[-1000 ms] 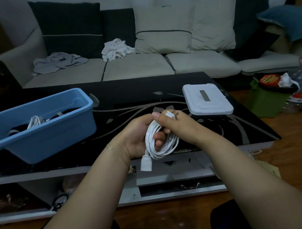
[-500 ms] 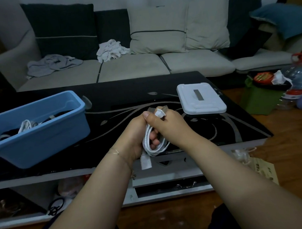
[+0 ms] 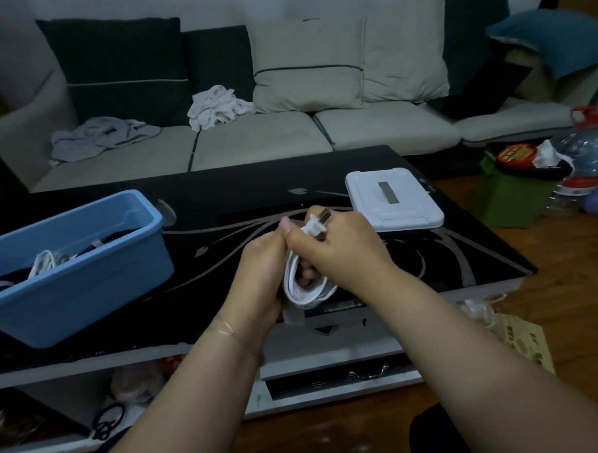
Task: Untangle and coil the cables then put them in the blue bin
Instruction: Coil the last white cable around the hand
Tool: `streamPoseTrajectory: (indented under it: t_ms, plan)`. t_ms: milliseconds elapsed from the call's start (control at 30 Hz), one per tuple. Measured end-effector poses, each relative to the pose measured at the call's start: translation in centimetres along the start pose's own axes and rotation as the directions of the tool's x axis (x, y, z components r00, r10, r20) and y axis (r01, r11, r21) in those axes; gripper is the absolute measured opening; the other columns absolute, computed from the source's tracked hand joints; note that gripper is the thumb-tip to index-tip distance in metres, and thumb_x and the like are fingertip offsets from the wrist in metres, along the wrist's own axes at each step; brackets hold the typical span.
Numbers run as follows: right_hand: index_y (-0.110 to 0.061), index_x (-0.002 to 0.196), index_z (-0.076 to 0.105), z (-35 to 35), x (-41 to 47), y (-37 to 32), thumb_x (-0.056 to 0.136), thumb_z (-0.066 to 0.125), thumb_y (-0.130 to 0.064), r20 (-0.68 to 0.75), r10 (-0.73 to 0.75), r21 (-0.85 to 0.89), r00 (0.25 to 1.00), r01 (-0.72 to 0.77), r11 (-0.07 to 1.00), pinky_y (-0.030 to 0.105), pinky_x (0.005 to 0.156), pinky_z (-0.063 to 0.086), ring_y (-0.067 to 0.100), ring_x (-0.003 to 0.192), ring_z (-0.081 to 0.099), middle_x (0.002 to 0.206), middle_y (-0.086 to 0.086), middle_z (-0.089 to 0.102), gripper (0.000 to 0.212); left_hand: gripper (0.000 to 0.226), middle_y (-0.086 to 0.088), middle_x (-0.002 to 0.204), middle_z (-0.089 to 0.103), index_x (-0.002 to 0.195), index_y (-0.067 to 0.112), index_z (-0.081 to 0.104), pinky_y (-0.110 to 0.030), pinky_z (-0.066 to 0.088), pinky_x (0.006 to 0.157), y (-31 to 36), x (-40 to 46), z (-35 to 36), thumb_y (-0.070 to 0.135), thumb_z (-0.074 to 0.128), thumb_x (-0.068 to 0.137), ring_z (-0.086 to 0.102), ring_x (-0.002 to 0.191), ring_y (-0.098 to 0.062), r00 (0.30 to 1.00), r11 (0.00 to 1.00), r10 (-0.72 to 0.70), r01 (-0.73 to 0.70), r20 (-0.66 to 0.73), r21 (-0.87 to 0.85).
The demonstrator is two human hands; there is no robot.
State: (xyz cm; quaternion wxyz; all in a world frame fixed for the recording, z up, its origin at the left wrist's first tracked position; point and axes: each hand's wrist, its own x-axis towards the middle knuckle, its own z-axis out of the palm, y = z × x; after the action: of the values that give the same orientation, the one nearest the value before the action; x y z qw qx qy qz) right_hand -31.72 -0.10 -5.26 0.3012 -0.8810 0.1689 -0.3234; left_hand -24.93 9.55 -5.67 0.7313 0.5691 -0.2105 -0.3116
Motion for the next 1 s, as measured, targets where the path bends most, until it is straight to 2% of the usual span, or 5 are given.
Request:
streamPoseTrajectory:
  t_ms: [300, 600, 733, 900, 1000]
  plan:
    - [-0.026, 0.051, 0.055, 1.2, 0.0, 2.6, 0.080, 0.050, -0.057, -0.290, 0.272, 0.438, 0.918, -0.125, 0.890, 0.017, 0.050, 0.039, 0.000, 0.047, 0.052, 0.047, -0.012, 0.055, 0.043, 0.057, 0.002, 0.072, 0.060, 0.115, 0.010, 0.063, -0.023, 0.043, 0.053, -1.2, 0.0, 0.6, 0.056, 0.047, 0.084, 0.055, 0.063, -0.011, 0.958, 0.916, 0.231, -0.274, 0.172, 0.294]
    - [-0.016, 0.063, 0.065, 2.2, -0.5, 4.0, 0.083, 0.061, -0.054, -0.101, 0.471, 0.629, 0.876, -0.310, 0.713, 0.027, 0.062, 0.052, 0.008, 0.063, 0.068, 0.065, -0.003, 0.071, 0.044, 0.017, 0.013, 0.081, 0.067, 0.090, 0.031, 0.060, -0.015, 0.045, 0.061, -4.0, 1.6, 1.5, 0.043, 0.050, 0.097, 0.061, 0.073, 0.004, 0.921, 0.781, 0.389, -0.321, -0.015, 0.535]
    - [-0.021, 0.091, 0.067, -0.9, 1.3, 5.0, 0.061, 0.038, -0.093, 0.290, 0.438, 0.505, 0.851, -0.525, 0.685, 0.029, 0.072, 0.056, 0.015, 0.084, 0.071, 0.090, 0.001, 0.074, 0.083, 0.024, 0.011, 0.069, 0.059, 0.078, 0.029, 0.054, -0.024, 0.039, 0.057, -3.3, 3.0, 0.6, 0.045, 0.047, 0.095, 0.055, 0.062, 0.000, 0.896, 0.713, 0.442, -0.322, -0.041, 0.623]
    - [-0.024, 0.112, 0.055, -4.6, 1.4, 11.8, 0.086, 0.049, -0.065, -0.279, 0.504, -0.240, 0.817, -0.568, 0.787, 0.036, 0.079, 0.040, 0.028, 0.115, 0.043, 0.126, 0.005, 0.046, 0.049, 0.028, 0.009, 0.065, 0.054, 0.074, 0.028, 0.051, -0.030, 0.038, 0.060, -3.4, 3.7, 0.3, 0.042, 0.047, 0.098, 0.049, 0.062, -0.009, 0.925, 0.691, 0.377, -0.254, -0.039, 0.677]
    - [-0.024, 0.123, 0.050, -5.0, 0.6, 14.7, 0.085, 0.060, -0.053, -0.277, 0.529, -0.420, 0.802, -0.597, 0.684, 0.041, 0.095, 0.038, 0.032, 0.122, 0.031, 0.138, 0.009, 0.031, 0.048, 0.028, 0.009, 0.065, 0.054, 0.073, 0.028, 0.051, -0.032, 0.037, 0.061, -3.6, 3.9, 0.3, 0.043, 0.047, 0.097, 0.049, 0.062, -0.011, 0.942, 0.683, 0.336, -0.224, -0.027, 0.696]
